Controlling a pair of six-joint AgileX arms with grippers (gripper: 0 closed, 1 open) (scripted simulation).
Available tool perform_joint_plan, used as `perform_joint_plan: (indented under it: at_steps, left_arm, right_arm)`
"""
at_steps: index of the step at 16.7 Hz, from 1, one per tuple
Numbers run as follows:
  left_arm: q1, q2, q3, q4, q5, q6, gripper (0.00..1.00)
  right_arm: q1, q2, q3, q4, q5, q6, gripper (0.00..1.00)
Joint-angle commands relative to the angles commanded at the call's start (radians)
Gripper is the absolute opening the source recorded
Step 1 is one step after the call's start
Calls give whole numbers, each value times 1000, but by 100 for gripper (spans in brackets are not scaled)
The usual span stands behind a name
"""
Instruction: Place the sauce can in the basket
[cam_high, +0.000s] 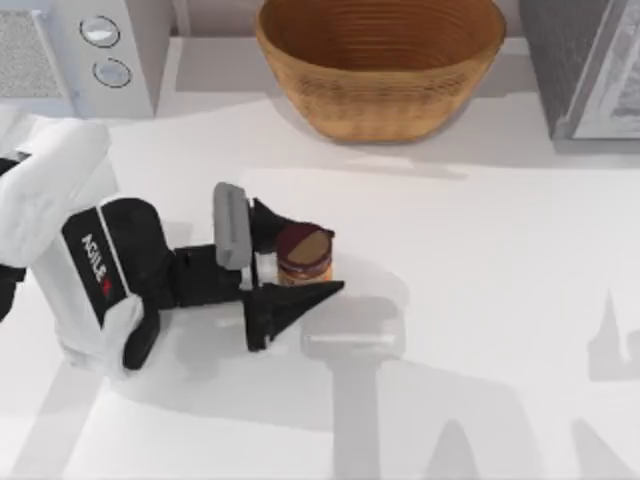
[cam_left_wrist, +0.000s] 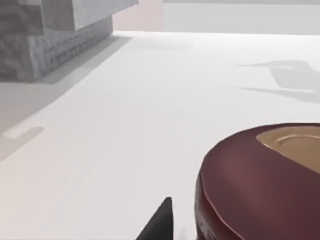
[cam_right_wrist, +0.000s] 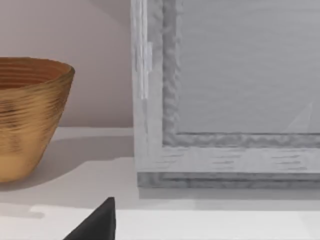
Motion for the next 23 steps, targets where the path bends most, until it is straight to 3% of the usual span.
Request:
perform_joint_plan:
  at_steps: [6, 17, 23]
  left_arm:
    - [0, 0, 0, 0, 0, 0, 2]
    - [7, -16, -15, -11, 16, 4, 0]
    - [143, -280, -241, -93, 113, 34, 0]
  right_arm:
    - [0, 0, 0, 0, 0, 0, 100]
    - [0, 0, 0, 0, 0, 0, 100]
    - [0, 0, 0, 0, 0, 0, 100]
